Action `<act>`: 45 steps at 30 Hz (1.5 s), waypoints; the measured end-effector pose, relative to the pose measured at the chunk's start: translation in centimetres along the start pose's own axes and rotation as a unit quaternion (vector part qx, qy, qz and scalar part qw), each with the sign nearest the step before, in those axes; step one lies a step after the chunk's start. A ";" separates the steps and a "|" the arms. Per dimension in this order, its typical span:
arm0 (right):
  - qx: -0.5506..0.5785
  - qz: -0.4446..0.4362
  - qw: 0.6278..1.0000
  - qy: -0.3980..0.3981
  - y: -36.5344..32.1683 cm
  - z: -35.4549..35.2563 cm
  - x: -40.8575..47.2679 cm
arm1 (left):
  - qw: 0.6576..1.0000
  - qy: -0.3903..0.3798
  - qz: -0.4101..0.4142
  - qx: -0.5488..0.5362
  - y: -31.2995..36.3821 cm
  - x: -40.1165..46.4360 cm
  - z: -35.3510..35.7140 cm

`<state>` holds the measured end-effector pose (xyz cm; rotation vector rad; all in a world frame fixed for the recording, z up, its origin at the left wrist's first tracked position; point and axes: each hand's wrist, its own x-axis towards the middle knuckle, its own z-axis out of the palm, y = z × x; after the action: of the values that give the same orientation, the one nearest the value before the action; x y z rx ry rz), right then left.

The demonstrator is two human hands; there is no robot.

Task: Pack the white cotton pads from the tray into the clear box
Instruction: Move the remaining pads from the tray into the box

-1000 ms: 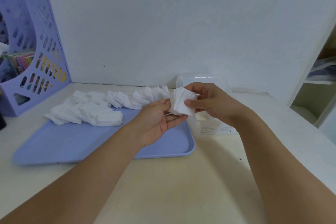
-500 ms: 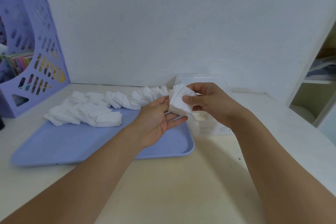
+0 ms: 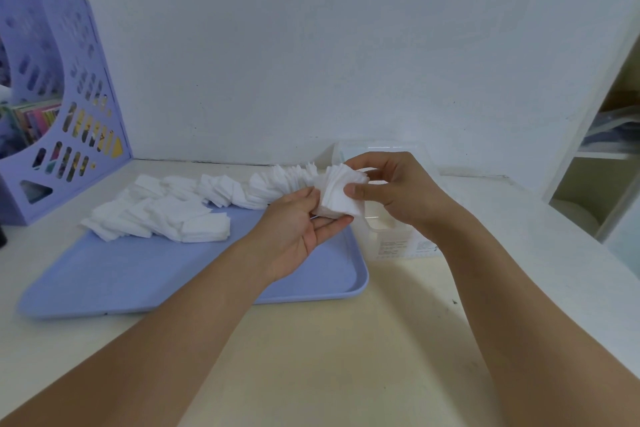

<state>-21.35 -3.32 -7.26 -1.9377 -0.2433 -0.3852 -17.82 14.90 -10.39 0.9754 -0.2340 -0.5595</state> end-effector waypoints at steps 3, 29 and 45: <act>-0.017 -0.014 1.000 0.012 0.0 -0.2 0.0 | 1.000 0.006 0.007 0.001 0.0 0.2 -0.1; -0.001 0.072 0.996 -0.058 -2.6 3.7 -1.2 | 0.990 -0.107 0.007 0.094 -0.2 -0.9 0.7; -0.033 0.080 0.996 -0.026 -1.7 0.4 -0.7 | 0.886 0.055 0.306 0.343 -0.6 0.2 -0.5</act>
<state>-22.57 -2.30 -6.21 -2.0175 -0.1093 -0.2399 -17.63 14.86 -11.18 1.5250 -0.6393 0.1924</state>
